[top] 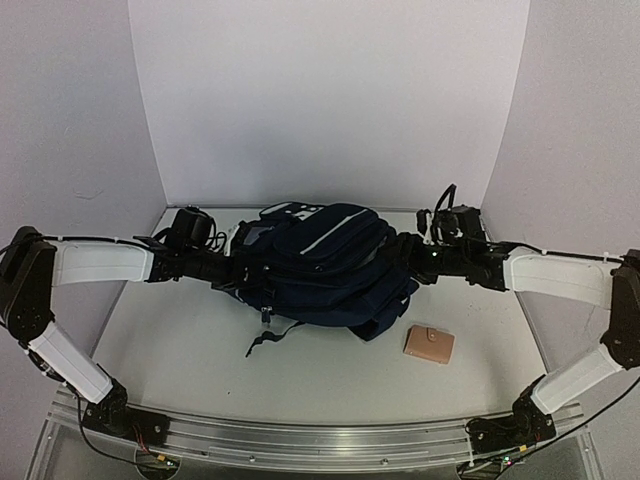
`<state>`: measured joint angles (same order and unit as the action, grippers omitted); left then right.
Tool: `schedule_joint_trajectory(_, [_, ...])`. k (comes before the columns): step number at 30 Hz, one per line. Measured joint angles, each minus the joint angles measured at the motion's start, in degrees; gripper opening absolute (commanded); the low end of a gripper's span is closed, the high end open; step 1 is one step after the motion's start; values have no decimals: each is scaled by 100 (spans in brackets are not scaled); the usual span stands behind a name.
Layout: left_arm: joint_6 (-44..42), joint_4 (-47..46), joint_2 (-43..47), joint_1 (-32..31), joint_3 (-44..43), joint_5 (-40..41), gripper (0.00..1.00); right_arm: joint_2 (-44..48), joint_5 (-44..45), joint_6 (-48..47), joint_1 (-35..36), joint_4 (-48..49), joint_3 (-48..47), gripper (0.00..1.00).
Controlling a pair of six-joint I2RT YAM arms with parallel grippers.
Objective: Pack the student bag
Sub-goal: Zip the student bag at the center of the board.
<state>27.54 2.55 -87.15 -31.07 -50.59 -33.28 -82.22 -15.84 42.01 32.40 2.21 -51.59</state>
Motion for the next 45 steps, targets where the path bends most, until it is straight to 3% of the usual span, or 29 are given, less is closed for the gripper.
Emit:
schedule_joint_trajectory(2, [-75, 136, 14, -2, -24, -5, 0, -188, -18, 54, 108, 66, 0, 55])
schedule_joint_trajectory(7, [-322, 639, 13, -104, -303, 88, 0, -505, 87, 379, 337, 362, 4, 11])
schedule_joint_trajectory(9, [-453, 969, -16, -222, -513, 204, 0, -550, 220, 488, 386, 450, 24, 1])
schedule_joint_trajectory(22, [-810, 2148, -614, -1499, -2016, 601, 0, -650, 1075, 976, 682, 618, 111, 0])
schedule_joint_trajectory(32, [-412, 1755, -1342, -2192, -2690, 568, 0, -819, 1537, 1109, 943, 792, 111, 0])
schedule_joint_trajectory(34, [-180, 1531, -1385, -2247, -2697, 544, 7, -817, 1585, 1118, 955, 812, 111, 10])
schedule_joint_trajectory(39, [320, 1019, -1362, -2269, -2574, 543, 37, -524, 1794, 1051, 987, 798, 217, 55])
schedule_joint_trajectory(41, [454, 852, -1199, -2237, -2319, 542, 49, -215, 1870, 1009, 1008, 720, 303, 64])
schedule_joint_trajectory(45, [807, 817, -600, -1909, -1675, 534, 60, 467, 2002, 804, 1039, 427, 345, 70])
